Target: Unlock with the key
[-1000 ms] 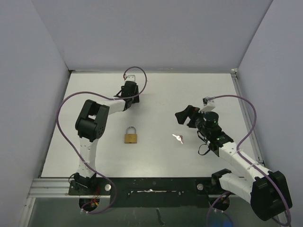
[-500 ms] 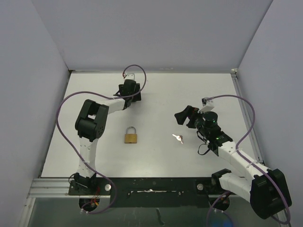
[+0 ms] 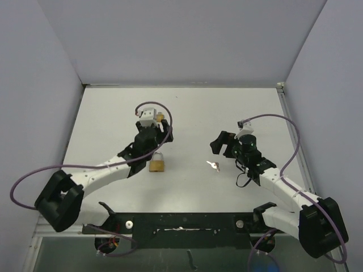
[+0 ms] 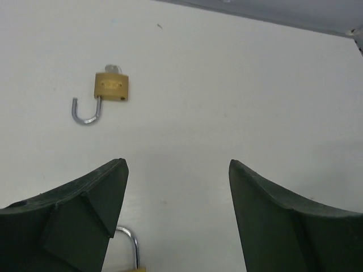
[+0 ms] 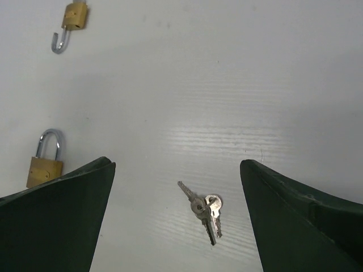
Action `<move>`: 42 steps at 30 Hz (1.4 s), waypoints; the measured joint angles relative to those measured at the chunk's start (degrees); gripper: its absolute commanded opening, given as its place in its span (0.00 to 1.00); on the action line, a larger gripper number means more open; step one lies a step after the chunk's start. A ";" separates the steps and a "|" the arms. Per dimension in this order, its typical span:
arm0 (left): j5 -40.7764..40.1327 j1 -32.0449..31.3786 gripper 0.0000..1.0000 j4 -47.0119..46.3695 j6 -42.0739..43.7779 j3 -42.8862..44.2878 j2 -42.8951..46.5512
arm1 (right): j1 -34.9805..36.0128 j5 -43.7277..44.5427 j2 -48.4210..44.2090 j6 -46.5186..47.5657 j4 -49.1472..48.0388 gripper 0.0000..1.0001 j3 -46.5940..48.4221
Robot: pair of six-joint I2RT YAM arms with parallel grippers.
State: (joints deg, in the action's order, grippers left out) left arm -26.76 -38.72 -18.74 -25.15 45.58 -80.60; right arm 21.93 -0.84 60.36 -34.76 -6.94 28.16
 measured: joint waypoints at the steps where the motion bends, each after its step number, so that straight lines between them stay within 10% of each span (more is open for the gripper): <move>1: -0.33 -1.53 0.70 -0.55 -1.25 -3.02 2.71 | 0.39 0.72 0.59 0.31 1.01 0.97 0.00; 11: -13.51 -14.21 0.71 13.70 -14.56 -19.10 15.32 | 5.79 4.98 4.17 1.55 4.92 0.97 0.13; 42: -9.94 -13.62 0.71 19.41 -22.53 -15.98 1.73 | 6.99 7.30 3.54 1.53 5.70 0.97 1.70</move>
State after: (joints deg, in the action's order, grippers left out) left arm -36.71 -52.34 0.67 -47.68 29.61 -78.87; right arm 28.93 6.46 63.90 -33.23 -1.23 29.87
